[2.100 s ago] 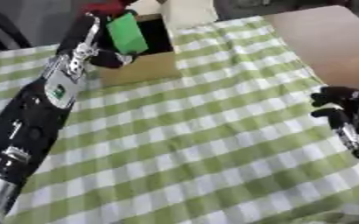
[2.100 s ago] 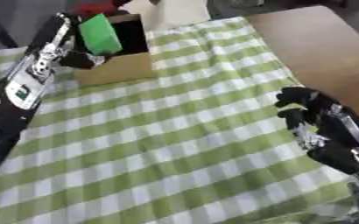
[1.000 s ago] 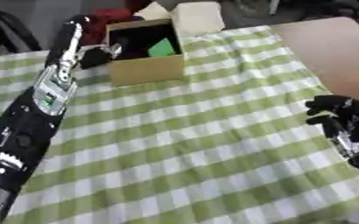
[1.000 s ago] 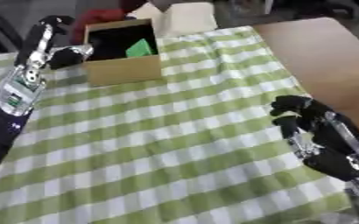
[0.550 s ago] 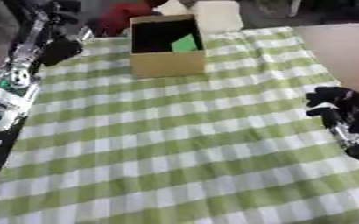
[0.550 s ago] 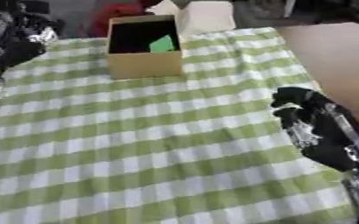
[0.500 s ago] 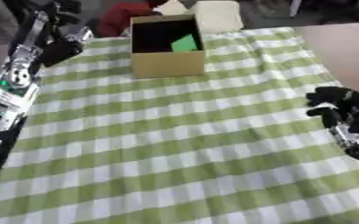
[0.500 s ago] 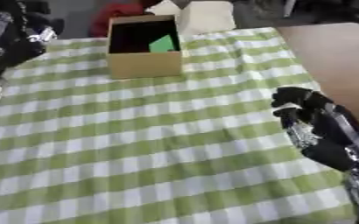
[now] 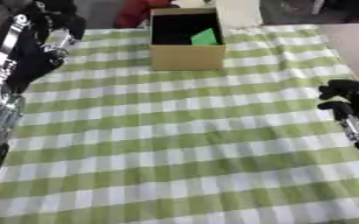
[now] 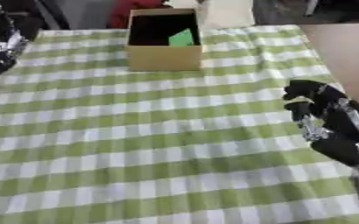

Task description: Pick up objects on the table and place them in the box.

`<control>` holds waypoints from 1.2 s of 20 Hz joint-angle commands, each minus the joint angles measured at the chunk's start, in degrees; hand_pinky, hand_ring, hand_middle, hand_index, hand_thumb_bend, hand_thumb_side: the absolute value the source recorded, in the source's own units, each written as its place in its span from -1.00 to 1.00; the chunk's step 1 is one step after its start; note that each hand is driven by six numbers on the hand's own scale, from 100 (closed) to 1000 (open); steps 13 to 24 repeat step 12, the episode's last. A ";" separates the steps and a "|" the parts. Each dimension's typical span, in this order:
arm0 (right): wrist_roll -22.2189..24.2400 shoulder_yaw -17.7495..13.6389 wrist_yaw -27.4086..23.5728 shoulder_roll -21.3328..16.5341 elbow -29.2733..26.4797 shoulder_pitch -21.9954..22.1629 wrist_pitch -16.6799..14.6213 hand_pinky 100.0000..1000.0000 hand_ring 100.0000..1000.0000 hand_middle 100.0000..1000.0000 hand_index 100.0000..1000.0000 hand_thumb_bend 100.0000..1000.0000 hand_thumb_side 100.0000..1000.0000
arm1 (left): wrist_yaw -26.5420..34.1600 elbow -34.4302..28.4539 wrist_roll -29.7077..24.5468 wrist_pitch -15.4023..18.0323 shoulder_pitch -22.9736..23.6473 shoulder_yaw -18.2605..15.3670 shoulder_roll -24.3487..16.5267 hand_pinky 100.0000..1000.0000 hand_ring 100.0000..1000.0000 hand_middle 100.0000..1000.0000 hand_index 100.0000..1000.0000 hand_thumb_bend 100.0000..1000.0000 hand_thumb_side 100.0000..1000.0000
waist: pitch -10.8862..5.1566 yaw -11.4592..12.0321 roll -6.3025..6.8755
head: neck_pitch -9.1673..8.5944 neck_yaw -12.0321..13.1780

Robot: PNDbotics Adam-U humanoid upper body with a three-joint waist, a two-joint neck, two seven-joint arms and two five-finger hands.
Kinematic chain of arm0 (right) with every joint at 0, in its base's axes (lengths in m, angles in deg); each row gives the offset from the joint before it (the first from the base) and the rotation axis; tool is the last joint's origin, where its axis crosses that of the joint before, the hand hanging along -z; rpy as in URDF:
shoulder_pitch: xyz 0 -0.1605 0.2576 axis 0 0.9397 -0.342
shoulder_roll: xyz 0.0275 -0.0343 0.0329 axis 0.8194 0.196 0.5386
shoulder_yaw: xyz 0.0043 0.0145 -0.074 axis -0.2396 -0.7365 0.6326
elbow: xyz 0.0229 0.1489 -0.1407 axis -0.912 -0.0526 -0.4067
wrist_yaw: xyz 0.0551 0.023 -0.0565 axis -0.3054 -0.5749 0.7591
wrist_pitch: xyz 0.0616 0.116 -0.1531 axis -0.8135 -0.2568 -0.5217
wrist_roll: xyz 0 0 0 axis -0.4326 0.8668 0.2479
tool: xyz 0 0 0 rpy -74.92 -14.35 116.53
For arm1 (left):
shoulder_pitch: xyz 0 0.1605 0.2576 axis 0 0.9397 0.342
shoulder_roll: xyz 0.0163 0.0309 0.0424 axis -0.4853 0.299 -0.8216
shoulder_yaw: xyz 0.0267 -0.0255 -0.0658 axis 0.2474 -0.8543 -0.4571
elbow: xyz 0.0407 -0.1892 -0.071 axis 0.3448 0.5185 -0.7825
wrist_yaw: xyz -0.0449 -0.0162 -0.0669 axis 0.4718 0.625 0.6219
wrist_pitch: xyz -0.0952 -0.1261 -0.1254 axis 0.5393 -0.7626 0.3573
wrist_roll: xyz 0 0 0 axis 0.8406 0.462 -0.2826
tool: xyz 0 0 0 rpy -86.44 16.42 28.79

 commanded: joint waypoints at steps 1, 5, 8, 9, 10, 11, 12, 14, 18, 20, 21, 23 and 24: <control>-0.56 -0.88 0.50 -0.38 -0.93 -0.38 0.16 0.40 0.72 0.21 0.64 -1.00 -0.37 | -0.21 -2.02 0.46 1.48 1.50 -1.31 1.80 0.88 0.46 0.43 0.57 -0.43 -0.10 | -0.45 0.40 -0.04 | 0.98 0.26; -0.63 -0.97 0.79 -0.22 -0.88 -0.47 0.32 0.40 0.72 0.21 0.64 -1.00 -0.36 | -0.74 -1.57 0.35 2.92 4.43 -1.76 4.51 0.89 0.44 0.42 0.56 -0.48 -0.07 | -0.07 0.74 0.16 | 1.61 0.50; -0.64 -1.00 0.87 -0.04 -0.84 -0.63 0.45 0.40 0.72 0.21 0.64 -1.00 -0.36 | -1.13 -0.99 -0.01 3.53 6.25 -1.81 5.70 0.90 0.45 0.42 0.56 -0.47 -0.03 | 0.21 0.69 0.28 | 1.82 0.37; -0.63 -1.01 0.90 0.04 -0.83 -0.66 0.49 0.40 0.72 0.21 0.64 -1.00 -0.36 | -1.15 -0.81 -0.08 3.75 6.68 -1.88 6.14 0.90 0.45 0.42 0.56 -0.47 -0.03 | 0.30 0.69 0.29 | 1.83 0.33; -0.60 -1.00 0.94 0.09 -0.82 -0.66 0.52 0.40 0.72 0.21 0.63 -1.00 -0.35 | -1.17 -0.63 -0.09 3.93 7.04 -1.98 6.59 0.90 0.45 0.42 0.56 -0.47 -0.02 | 0.37 0.65 0.31 | 1.86 0.30; -0.57 -1.00 0.99 0.12 -0.81 -0.64 0.54 0.40 0.72 0.21 0.63 -1.00 -0.35 | -1.19 -0.48 -0.07 4.10 7.35 -2.10 6.99 0.90 0.45 0.42 0.56 -0.47 -0.02 | 0.42 0.60 0.32 | 1.90 0.27; -0.56 -1.00 1.04 0.15 -0.81 -0.60 0.55 0.40 0.72 0.20 0.63 -1.00 -0.35 | -1.23 -0.33 -0.03 4.24 7.67 -2.24 7.35 0.90 0.44 0.42 0.56 -0.48 -0.02 | 0.47 0.52 0.32 | 1.92 0.22; -0.56 -1.00 1.04 0.15 -0.81 -0.60 0.55 0.40 0.72 0.20 0.63 -1.00 -0.35 | -1.23 -0.33 -0.03 4.24 7.67 -2.24 7.35 0.90 0.44 0.42 0.56 -0.48 -0.02 | 0.47 0.52 0.32 | 1.92 0.22; -0.56 -1.00 1.04 0.15 -0.81 -0.60 0.55 0.40 0.72 0.20 0.63 -1.00 -0.35 | -1.23 -0.33 -0.03 4.24 7.67 -2.24 7.35 0.90 0.44 0.42 0.56 -0.48 -0.02 | 0.47 0.52 0.32 | 1.92 0.22; -0.56 -1.00 1.04 0.15 -0.81 -0.60 0.55 0.40 0.72 0.20 0.63 -1.00 -0.35 | -1.23 -0.33 -0.03 4.24 7.67 -2.24 7.35 0.90 0.44 0.42 0.56 -0.48 -0.02 | 0.47 0.52 0.32 | 1.92 0.22; -0.56 -1.00 1.04 0.15 -0.81 -0.60 0.55 0.40 0.72 0.20 0.63 -1.00 -0.35 | -1.23 -0.33 -0.03 4.24 7.67 -2.24 7.35 0.90 0.44 0.42 0.56 -0.48 -0.02 | 0.47 0.52 0.32 | 1.92 0.22; -0.56 -1.00 1.04 0.15 -0.81 -0.60 0.55 0.40 0.72 0.20 0.63 -1.00 -0.35 | -1.23 -0.33 -0.03 4.24 7.67 -2.24 7.35 0.90 0.44 0.42 0.56 -0.48 -0.02 | 0.47 0.52 0.32 | 1.92 0.22; -0.56 -1.00 1.04 0.15 -0.81 -0.60 0.55 0.40 0.72 0.20 0.63 -1.00 -0.35 | -1.23 -0.33 -0.03 4.24 7.67 -2.24 7.35 0.90 0.44 0.42 0.56 -0.48 -0.02 | 0.47 0.52 0.32 | 1.92 0.22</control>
